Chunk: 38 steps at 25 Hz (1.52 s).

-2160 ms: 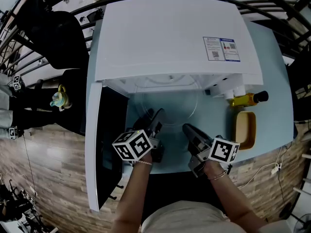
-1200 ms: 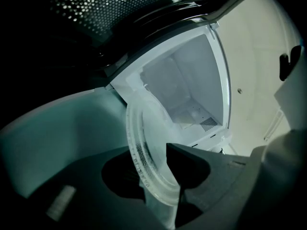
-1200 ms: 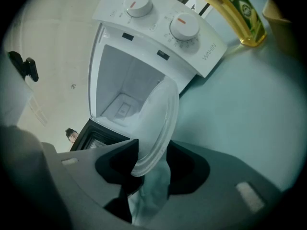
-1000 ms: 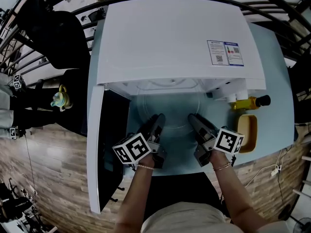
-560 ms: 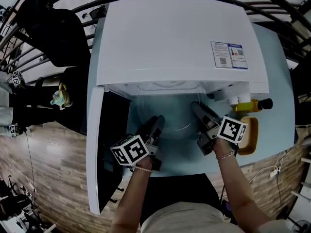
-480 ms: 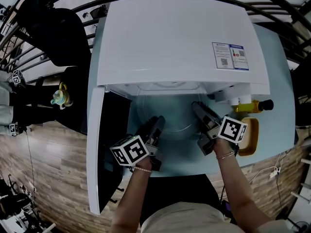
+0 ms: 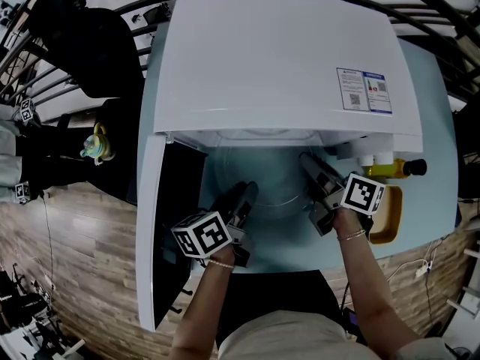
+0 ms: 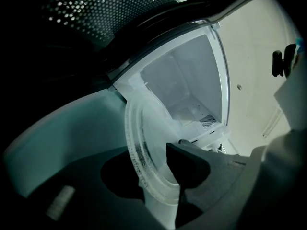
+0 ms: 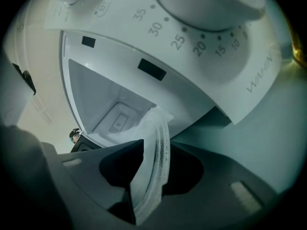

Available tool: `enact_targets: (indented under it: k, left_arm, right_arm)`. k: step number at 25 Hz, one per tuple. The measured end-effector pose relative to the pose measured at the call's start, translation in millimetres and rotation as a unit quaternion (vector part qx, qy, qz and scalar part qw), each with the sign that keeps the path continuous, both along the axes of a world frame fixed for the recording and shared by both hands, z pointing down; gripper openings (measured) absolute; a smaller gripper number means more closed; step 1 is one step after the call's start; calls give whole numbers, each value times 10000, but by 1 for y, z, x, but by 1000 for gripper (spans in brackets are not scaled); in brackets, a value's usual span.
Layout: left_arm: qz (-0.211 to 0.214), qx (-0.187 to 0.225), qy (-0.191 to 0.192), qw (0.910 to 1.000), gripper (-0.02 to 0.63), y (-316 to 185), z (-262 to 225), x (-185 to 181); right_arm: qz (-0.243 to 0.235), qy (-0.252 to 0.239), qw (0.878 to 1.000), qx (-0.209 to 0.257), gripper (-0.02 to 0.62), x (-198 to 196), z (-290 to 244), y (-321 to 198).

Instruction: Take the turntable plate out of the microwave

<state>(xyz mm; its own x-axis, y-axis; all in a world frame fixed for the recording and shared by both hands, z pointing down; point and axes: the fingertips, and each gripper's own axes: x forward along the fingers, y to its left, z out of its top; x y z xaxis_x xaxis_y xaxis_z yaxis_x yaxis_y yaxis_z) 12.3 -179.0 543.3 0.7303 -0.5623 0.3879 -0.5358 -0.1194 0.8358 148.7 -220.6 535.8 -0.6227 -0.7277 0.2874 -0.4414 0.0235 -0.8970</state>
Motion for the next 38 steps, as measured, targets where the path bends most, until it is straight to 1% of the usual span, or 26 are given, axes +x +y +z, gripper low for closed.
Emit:
enact_targets:
  k: [4, 7, 11, 13, 15, 18, 19, 22, 24, 28, 33, 38]
  left_arm:
    - [41, 41, -53, 10000, 153, 1, 0, 0]
    - [114, 173, -215, 9996, 158, 2, -1, -3]
    - [198, 351, -197, 9990, 158, 6, -4, -1]
    - [229, 365, -177, 9989, 158, 8, -5, 0]
    - [232, 423, -149, 9987, 161, 9, -8, 1]
    - [233, 624, -85, 9977, 166, 8, -15, 3]
    - [233, 665, -63, 9975, 166, 7, -17, 4]
    - [240, 694, -50, 9973, 167, 8, -20, 4]
    - [236, 734, -79, 9970, 172, 9, -22, 3]
    - [242, 1002, -141, 9946, 176, 8, -27, 2]
    - [344, 1241, -224, 9914, 176, 16, -34, 3]
    - [448, 1434, -201, 9885, 178, 23, -49, 4]
  right_arm:
    - [-94, 54, 9999, -117, 130, 2, 2, 4]
    - [-208, -64, 9997, -136, 127, 0, 0, 10]
    - [-185, -93, 9997, -147, 127, 2, 1, 21]
    - [-132, -24, 9998, -154, 127, 5, 2, 26]
    - [-110, 122, 9999, -54, 129, 8, 1, 29]
    - [-151, 358, 9989, 256, 130, 13, -4, 32]
    - [-159, 368, 9987, 311, 132, 13, -7, 33]
    - [-106, 306, 9991, 259, 132, 12, -10, 34]
    - [-105, 351, 9987, 352, 135, 13, -13, 34]
    - [-91, 453, 9971, 612, 141, 13, -18, 35]
    - [-178, 680, 9948, 734, 152, 13, -20, 46]
    - [-214, 661, 9939, 853, 152, 14, -34, 55]
